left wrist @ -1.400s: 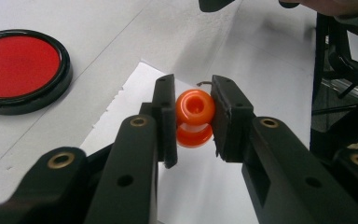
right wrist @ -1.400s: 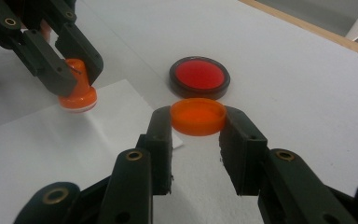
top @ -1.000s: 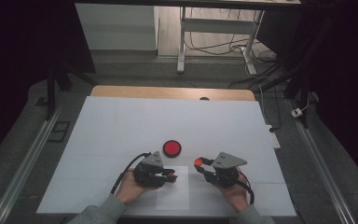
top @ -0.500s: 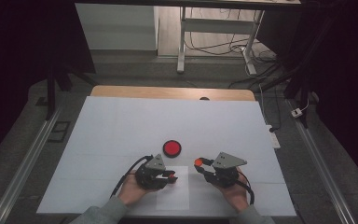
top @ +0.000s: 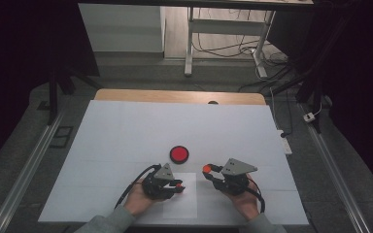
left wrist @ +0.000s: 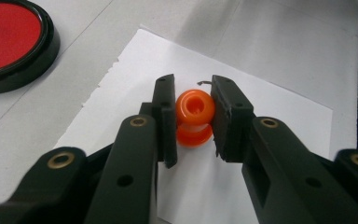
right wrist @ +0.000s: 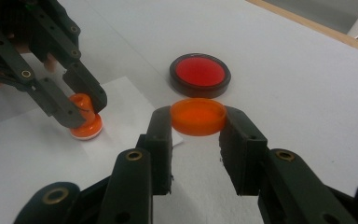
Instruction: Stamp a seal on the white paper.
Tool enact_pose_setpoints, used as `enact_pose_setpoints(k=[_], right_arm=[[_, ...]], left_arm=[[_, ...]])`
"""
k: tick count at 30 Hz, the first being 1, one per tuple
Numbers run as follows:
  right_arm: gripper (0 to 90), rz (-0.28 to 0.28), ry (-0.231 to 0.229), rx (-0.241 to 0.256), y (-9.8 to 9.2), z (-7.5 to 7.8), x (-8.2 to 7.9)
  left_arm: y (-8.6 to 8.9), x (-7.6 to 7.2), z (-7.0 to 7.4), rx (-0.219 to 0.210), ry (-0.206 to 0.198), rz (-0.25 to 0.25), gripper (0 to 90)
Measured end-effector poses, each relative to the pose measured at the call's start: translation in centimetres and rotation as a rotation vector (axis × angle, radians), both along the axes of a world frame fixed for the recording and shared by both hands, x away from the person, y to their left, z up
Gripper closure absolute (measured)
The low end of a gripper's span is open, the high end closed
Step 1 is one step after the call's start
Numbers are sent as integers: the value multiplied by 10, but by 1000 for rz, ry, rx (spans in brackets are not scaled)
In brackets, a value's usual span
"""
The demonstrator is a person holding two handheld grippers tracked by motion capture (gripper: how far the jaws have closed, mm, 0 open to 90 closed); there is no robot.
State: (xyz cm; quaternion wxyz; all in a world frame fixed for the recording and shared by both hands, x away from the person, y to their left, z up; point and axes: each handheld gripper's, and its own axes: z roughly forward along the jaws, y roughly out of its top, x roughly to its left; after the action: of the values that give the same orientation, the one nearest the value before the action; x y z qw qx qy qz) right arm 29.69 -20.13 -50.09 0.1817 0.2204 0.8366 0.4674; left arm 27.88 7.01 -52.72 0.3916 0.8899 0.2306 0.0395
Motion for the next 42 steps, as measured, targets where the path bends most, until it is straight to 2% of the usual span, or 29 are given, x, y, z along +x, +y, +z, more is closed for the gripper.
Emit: enact_pose_setpoints(k=[7, 20, 33, 36, 42], right_arm=[[644, -1, -1, -3, 0, 0, 0], [644, 0, -2, 0, 1, 0, 0], [643, 5, -1, 2, 3, -1, -1], [643, 5, -2, -3, 3, -1, -1], [644, 4, 1, -6, 3, -1, -1]], left_arm=[[-1, -2, 0, 7, -10, 3, 719], [-7, -8, 0, 50, -51, 14, 721], [-7, -12, -1, 46, -76, 30, 723], [-7, -13, -1, 56, -87, 26, 724], [-7, -12, -2, 47, -79, 26, 725]])
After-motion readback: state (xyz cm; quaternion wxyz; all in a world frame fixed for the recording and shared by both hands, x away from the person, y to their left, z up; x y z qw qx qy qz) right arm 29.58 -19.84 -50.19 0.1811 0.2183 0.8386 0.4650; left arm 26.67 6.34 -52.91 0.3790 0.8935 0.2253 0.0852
